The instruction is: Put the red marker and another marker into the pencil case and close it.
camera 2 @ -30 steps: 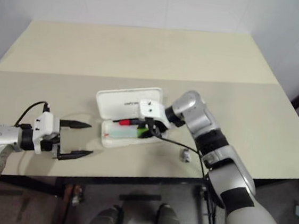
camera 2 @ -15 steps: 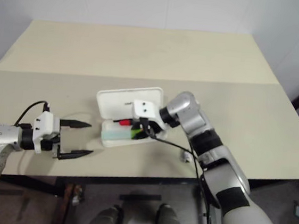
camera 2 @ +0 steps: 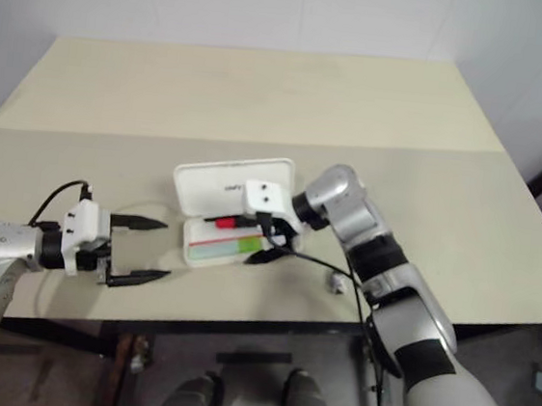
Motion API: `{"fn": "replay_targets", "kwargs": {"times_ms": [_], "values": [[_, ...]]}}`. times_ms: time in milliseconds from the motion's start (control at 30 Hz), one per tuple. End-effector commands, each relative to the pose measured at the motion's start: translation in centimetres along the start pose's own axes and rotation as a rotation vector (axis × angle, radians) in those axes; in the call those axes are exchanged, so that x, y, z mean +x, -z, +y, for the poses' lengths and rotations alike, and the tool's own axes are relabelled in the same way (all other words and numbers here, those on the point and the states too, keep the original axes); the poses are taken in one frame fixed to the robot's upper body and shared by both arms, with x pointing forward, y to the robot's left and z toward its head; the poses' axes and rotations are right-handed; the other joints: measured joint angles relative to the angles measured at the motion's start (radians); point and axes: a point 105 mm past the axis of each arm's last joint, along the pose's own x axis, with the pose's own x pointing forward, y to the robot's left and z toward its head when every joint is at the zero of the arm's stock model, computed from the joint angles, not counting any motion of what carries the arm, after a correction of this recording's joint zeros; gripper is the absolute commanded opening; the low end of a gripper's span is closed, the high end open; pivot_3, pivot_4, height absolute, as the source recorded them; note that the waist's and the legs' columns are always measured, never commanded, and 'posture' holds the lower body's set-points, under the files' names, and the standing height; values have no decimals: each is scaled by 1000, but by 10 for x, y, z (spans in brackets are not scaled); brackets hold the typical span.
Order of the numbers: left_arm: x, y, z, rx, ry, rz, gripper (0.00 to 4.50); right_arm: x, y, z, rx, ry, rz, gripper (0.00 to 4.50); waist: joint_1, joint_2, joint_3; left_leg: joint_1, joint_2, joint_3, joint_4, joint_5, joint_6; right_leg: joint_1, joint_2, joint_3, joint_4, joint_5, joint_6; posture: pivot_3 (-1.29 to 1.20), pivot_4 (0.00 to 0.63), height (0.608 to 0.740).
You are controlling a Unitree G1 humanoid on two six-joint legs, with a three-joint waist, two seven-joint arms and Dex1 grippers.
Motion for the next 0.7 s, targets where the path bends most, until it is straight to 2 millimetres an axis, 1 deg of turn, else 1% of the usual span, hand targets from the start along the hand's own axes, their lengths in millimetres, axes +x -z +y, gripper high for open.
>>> {"fn": "replay_targets", "kwargs": {"times_ms": [33, 133, 200, 300, 433, 500, 600, 667, 700], "values": [[3, -7, 2, 40, 7, -17, 4500, -15, -32, -3, -56, 30, -108, 4473, 0, 0, 0, 0, 0, 0, 0, 0, 0, 0, 0, 0, 0, 0, 0, 0, 150, 740], [5, -9, 2, 43, 14, -27, 4500, -27, -41, 6, -15, 42, -196, 4473, 3, 0, 0, -1, 0, -1, 0, 0, 0, 0, 0, 0, 0, 0, 0, 0, 150, 740], [10, -10, 1, 41, 25, -41, 4500, -40, -38, 15, 34, 107, -249, 4473, 13, -1, 0, -1, 0, -1, 0, 0, 0, 0, -1, -1, -1, 0, 0, 0, 150, 740], [17, -12, -1, 39, 45, -63, 4500, -58, -28, 25, 103, 229, -282, 4473, 29, -1, -1, -3, -1, -1, 0, 0, 0, 0, -1, -1, -2, 0, 0, 0, 150, 740], [24, -14, -3, 39, 76, -85, 4500, -81, -10, 43, 215, 434, -309, 4473, 31, -1, -1, -4, -1, -1, 1, 0, 0, -1, -2, -1, -2, 0, 0, 0, 150, 740], [25, -14, -3, 39, 84, -90, 4500, -88, -6, 48, 248, 505, -309, 4473, 30, -1, -1, -4, -1, -1, 1, 0, 0, -1, -2, -1, -2, 0, 0, 0, 150, 740], [34, -15, 0, 37, 113, -107, 4500, -104, 9, 61, 350, 682, -305, 4473, 29, -1, -1, -3, -1, 0, 1, 0, 1, -1, -1, 0, -2, 0, 0, 0, 150, 740], [37, -15, 2, 38, 126, -111, 4500, -109, 13, 65, 393, 741, -309, 4473, 30, -1, -1, -2, -1, 0, 1, 0, 1, 0, 0, 0, -1, 0, 0, 0, 150, 740], [40, -16, 3, 43, 138, -118, 4500, -113, 21, 71, 434, 813, -298, 4473, 30, -2, -1, -2, -1, 0, 1, 0, 1, 0, 0, 0, -1, 0, 0, 0, 150, 740]]}}
